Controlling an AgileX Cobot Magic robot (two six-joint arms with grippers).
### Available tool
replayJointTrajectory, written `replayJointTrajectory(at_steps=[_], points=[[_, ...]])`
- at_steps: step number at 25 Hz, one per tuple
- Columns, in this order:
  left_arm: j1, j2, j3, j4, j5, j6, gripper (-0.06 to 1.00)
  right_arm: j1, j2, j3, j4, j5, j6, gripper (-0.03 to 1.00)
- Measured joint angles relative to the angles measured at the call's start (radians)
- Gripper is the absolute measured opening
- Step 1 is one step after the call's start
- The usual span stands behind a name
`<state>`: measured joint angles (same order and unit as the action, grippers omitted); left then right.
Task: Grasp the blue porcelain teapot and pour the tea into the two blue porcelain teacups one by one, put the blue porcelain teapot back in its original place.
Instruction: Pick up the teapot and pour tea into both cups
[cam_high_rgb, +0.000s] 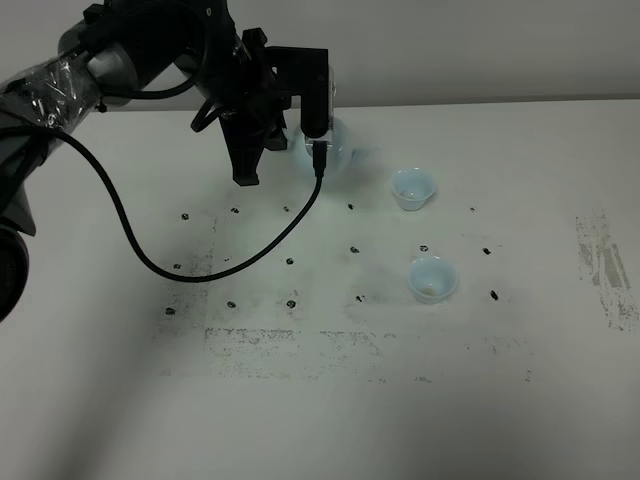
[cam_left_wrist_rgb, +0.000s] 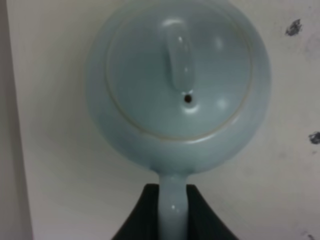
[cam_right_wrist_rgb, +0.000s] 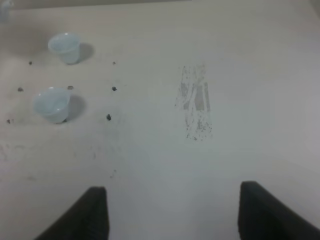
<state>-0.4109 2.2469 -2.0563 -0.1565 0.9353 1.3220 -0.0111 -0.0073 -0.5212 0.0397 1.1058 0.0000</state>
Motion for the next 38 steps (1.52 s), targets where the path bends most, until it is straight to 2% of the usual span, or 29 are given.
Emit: replayJointTrajectory(at_steps=[5, 13, 19, 25, 38], points=[[0.0, 0.013, -0.001, -0.001, -0.044, 0.073, 0.05, 0.0, 0.0, 0.0, 0.0, 0.0, 0.0, 0.53], [0.0, 0.034, -0.006, -0.049, -0.104, 0.059, 0.05, 0.0, 0.0, 0.0, 0.0, 0.0, 0.0, 0.53], [0.0, 0.064, -0.014, -0.05, -0.154, 0.054, 0.05, 0.0, 0.0, 0.0, 0.0, 0.0, 0.0, 0.53], [0.0, 0.136, -0.088, -0.052, -0.147, 0.036, 0.05, 0.0, 0.0, 0.0, 0.0, 0.0, 0.0, 0.53], [-0.03, 0.205, -0.14, -0.044, -0.167, 0.047, 0.05, 0.0, 0.0, 0.0, 0.0, 0.0, 0.0, 0.53]])
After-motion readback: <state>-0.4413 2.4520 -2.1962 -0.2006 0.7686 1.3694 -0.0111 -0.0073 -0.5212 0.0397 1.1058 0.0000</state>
